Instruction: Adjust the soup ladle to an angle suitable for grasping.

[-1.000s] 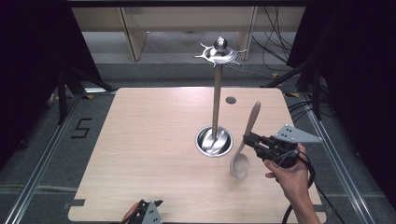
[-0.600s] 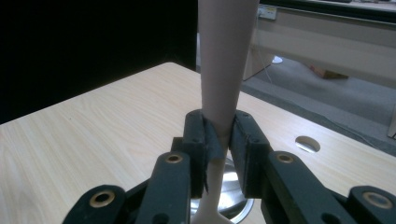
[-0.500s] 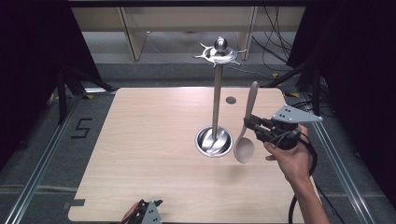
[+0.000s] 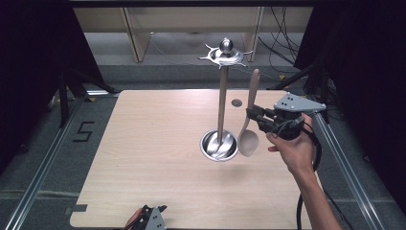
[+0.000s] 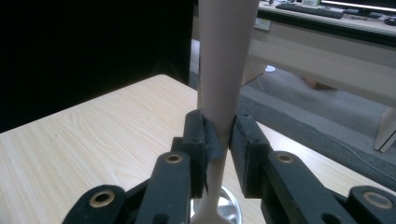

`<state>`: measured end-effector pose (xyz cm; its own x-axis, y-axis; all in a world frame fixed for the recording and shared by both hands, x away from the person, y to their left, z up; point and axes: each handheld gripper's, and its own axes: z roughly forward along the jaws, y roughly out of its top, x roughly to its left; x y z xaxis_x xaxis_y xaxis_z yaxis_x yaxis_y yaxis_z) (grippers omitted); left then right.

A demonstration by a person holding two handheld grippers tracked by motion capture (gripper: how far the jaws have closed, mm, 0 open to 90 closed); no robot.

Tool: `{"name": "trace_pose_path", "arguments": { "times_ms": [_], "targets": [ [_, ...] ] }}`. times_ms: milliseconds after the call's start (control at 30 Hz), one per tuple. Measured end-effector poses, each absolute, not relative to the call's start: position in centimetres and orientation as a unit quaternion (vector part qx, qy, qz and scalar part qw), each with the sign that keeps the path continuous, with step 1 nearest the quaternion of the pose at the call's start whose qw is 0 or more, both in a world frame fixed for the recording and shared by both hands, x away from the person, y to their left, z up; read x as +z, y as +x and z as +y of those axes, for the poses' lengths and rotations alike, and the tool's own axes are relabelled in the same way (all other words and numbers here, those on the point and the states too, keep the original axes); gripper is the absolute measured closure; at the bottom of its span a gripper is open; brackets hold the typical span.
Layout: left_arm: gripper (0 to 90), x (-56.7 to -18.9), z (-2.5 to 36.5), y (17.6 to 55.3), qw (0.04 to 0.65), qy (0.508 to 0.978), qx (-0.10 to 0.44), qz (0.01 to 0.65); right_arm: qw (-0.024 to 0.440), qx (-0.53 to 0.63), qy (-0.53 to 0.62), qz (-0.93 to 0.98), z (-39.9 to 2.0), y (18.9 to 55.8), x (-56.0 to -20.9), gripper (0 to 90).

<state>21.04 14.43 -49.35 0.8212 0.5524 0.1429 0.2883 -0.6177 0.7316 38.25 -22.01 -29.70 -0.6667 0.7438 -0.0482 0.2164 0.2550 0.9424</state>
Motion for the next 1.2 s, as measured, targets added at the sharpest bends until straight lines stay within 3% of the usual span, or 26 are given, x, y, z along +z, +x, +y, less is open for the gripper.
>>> {"name": "trace_pose_path", "arguments": {
  "times_ms": [1200],
  "targets": [
    [15.0, -49.4, 14.4, 21.0, 0.368, 0.881, 0.177, 0.239, 0.244, 0.501, 0.327, 0.763, -20.4, 40.8, -29.1, 77.2]
  ]
}}
